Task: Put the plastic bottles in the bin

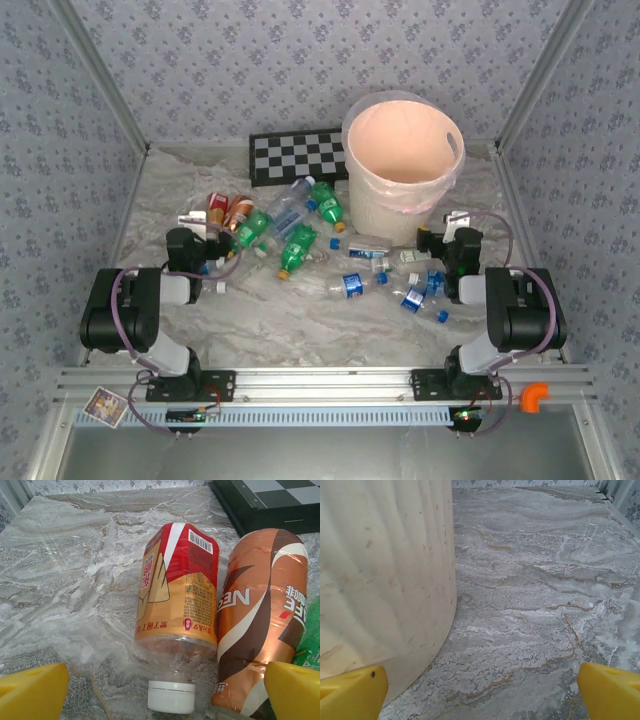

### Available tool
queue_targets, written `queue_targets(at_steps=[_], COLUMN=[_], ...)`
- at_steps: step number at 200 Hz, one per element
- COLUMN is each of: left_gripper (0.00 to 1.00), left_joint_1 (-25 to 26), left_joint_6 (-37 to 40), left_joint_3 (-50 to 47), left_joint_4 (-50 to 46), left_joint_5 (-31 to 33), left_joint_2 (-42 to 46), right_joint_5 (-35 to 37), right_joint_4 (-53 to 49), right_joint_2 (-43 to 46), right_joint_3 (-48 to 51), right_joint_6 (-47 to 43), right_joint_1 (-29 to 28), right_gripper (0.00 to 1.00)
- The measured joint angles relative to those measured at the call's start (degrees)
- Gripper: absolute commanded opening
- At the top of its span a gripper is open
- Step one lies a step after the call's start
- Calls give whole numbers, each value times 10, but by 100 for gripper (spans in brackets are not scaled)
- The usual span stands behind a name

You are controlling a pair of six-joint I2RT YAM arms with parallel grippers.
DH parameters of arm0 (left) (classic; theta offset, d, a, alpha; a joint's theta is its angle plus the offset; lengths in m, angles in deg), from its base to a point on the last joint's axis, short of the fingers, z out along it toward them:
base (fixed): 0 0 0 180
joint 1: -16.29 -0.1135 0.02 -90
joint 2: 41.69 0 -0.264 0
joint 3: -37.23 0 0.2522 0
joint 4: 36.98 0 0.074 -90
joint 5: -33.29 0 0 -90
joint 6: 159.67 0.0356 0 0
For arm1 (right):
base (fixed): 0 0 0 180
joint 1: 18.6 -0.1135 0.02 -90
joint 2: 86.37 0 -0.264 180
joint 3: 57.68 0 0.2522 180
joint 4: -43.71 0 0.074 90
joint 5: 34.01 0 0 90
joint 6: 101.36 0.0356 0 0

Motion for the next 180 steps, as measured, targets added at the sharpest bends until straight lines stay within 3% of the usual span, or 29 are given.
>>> queue_targets(at_steps=[111, 180], left_gripper=[100, 100], left_joint_1=[-10, -11], left_joint_6=[-2, -17], left_joint_3=[0, 8], left_joint_4=[-1, -17], left_joint_5=[-15, 16], left_joint_2=[0, 0], right_joint_5=[1, 1], right_joint_4=[0, 0], right_joint_2=[0, 0], right_joint_3=[0, 0], right_joint_6=[0, 0], right_joint_1=[0, 0], right_gripper=[99, 99])
